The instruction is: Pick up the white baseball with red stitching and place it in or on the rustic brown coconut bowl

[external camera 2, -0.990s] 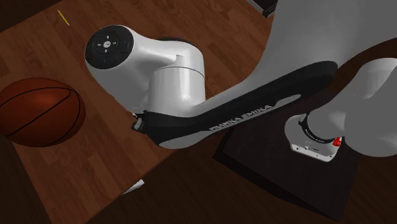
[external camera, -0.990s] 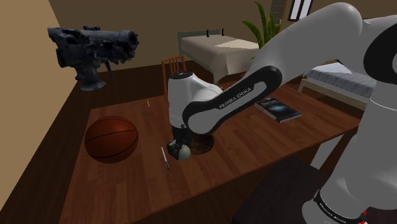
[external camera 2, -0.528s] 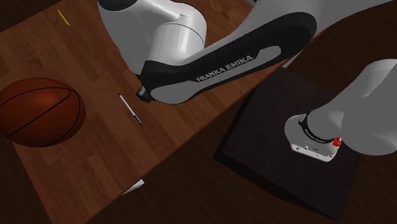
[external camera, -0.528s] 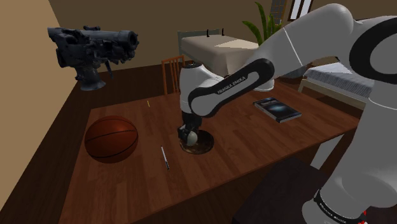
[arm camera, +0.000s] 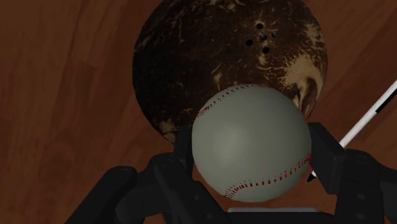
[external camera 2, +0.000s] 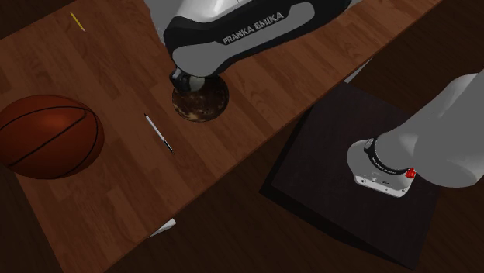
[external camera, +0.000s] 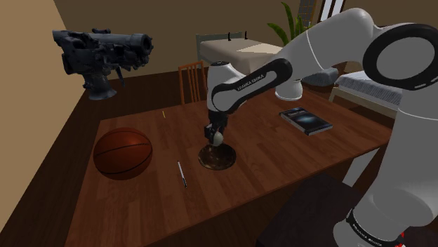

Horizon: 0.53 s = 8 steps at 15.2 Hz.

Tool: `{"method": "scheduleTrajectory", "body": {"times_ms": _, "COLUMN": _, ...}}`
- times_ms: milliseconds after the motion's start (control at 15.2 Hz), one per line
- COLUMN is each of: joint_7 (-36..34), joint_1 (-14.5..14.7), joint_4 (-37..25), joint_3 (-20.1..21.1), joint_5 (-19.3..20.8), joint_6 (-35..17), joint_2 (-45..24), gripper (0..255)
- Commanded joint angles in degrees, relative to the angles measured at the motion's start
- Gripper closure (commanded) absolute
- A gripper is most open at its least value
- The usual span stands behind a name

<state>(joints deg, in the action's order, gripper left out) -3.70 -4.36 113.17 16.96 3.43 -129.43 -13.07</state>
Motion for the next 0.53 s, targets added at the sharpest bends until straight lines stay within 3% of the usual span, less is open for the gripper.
{"method": "scheduleTrajectory", "body": {"times_ms": 0, "joint_7": 0.43, "joint_1": -0.24, "joint_4": 0.19, "joint_3": -0.26, "joint_5": 0.24, "joint_6": -1.03, "joint_2": -0.86, "gripper": 255}}
{"method": "scheduleTrajectory", "body": {"times_ms": 462, "joint_7": -0.35, "joint_1": 0.12, "joint_4": 1.93, "joint_3": -0.71, "joint_5": 1.52, "joint_6": -5.67, "joint_2": -3.89, "gripper": 255}}
